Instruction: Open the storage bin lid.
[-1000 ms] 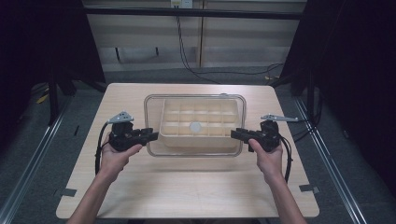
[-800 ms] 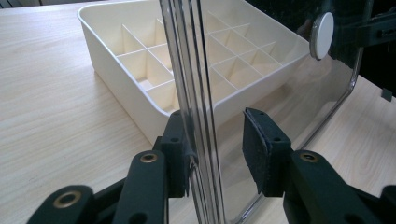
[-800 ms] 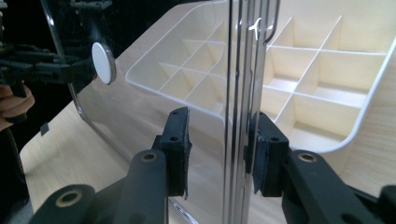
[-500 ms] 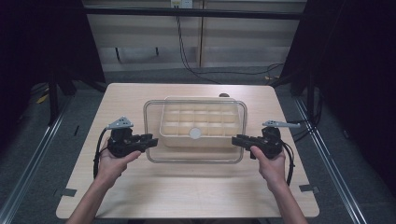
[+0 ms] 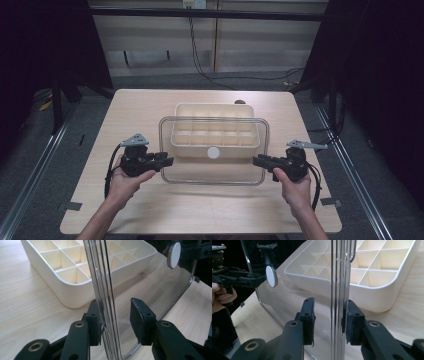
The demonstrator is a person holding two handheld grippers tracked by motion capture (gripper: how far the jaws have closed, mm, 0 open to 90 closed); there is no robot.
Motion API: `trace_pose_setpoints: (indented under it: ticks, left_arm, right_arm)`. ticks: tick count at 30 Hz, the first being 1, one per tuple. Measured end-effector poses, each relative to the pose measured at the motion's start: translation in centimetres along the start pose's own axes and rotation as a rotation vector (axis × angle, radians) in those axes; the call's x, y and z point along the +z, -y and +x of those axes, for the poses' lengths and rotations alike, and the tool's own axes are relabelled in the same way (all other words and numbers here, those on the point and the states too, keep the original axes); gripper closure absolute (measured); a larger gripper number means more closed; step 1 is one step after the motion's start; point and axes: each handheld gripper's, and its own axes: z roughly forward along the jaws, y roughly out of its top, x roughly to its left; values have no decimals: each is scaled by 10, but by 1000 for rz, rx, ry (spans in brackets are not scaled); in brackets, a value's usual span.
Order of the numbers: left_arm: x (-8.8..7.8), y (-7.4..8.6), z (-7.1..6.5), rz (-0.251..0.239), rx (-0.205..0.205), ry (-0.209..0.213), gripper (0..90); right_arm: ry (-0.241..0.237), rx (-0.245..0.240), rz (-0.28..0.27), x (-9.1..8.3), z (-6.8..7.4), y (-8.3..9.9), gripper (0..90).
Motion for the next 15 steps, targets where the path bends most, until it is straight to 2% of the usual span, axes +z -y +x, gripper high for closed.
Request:
trace_pose_setpoints:
  ticks: [4, 13, 15]
  left_arm:
    - [-4, 5, -4, 1, 8, -1, 622]
    - [-11, 14, -9, 28, 10, 4, 622]
    - [-12, 16, -11, 22, 5, 4, 622]
  right_arm:
    - [-13, 9, 18, -1, 2, 4, 656]
    - [-22, -2, 28, -5, 10, 14, 661]
    - [-20, -3, 32, -5, 11, 15, 660]
